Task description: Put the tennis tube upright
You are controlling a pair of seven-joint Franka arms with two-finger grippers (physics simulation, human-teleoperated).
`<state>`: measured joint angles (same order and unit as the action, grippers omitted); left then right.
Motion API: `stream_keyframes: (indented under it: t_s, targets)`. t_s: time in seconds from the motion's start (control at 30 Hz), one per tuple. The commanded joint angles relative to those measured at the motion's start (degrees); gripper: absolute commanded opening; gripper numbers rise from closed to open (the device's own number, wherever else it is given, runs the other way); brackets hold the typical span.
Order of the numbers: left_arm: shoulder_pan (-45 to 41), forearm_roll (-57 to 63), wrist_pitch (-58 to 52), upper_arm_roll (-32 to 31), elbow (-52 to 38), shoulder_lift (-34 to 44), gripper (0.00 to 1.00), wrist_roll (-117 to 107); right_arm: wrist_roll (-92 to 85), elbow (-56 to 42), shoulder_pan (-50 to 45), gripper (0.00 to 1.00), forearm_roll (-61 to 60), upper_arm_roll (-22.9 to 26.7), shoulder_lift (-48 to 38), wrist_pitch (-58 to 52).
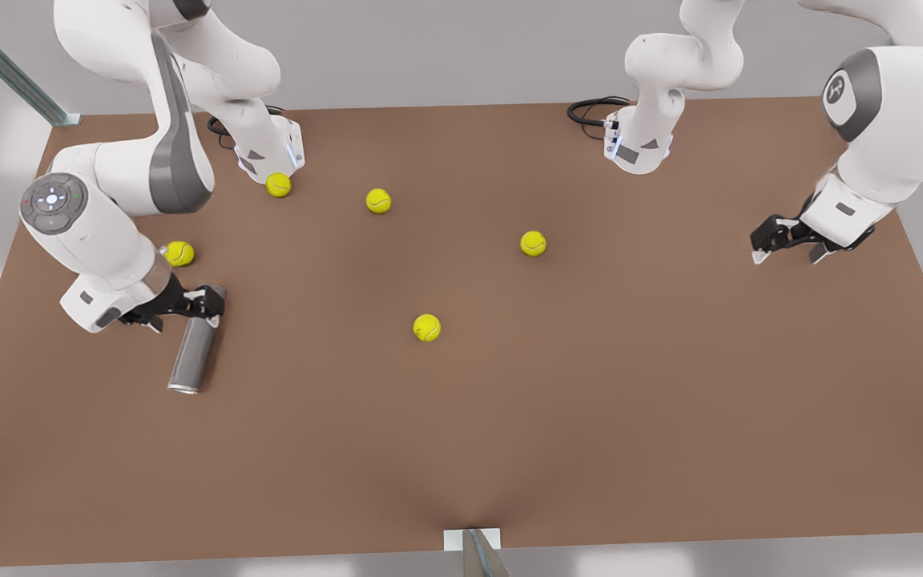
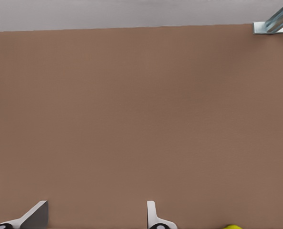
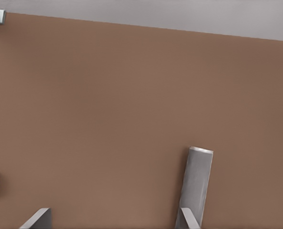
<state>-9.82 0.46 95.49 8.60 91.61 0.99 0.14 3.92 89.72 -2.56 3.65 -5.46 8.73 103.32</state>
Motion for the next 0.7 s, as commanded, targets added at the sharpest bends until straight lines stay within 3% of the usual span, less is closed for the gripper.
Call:
stream_keyframes:
  t_s: [0.0, 0.2, 0.3, 0.47, 0.6, 0.67]
  targets:
    - [-2.93, 0.07, 0.84, -0.17, -0.03, 0.06, 1.00, -0.41, 0.56, 0.01, -0.43, 1.00, -0.05, 0.02, -0.03, 0.66]
    - [-2.93, 0.07, 0.84, -0.17, -0.03, -0.03, 1.00, -0.49, 0.83, 2.12, 3.70, 1.00, -0.31, 0.02, 7.53, -0.93]
    - [-3.19, 0.15, 0.84, -0.25, -0.03, -1.43, 1.00, -0.41, 0.83, 14.34, 6.69, 1.00, 0.74, 0.10, 8.32, 13.05]
    - [-4.16, 0.24, 1.54, -0.25, -0.11, -5.56, 1.00, -0.23, 0.91, 23.30, 11.34, 1.00, 1.27, 0.10, 8.32, 17.71]
    - [-4.77, 0.15, 3.30, -0.34, -0.12, -6.88, 1.00, -0.41, -1.63, 30.95, 17.15, 1.00, 1.27, 0.10, 11.13, 36.16]
    - [-4.77, 0.15, 3.21, -0.34, -0.12, -6.88, 1.00, -0.41, -1.81, 30.78, 17.85, 1.00, 1.27, 0.02, 13.25, 38.10]
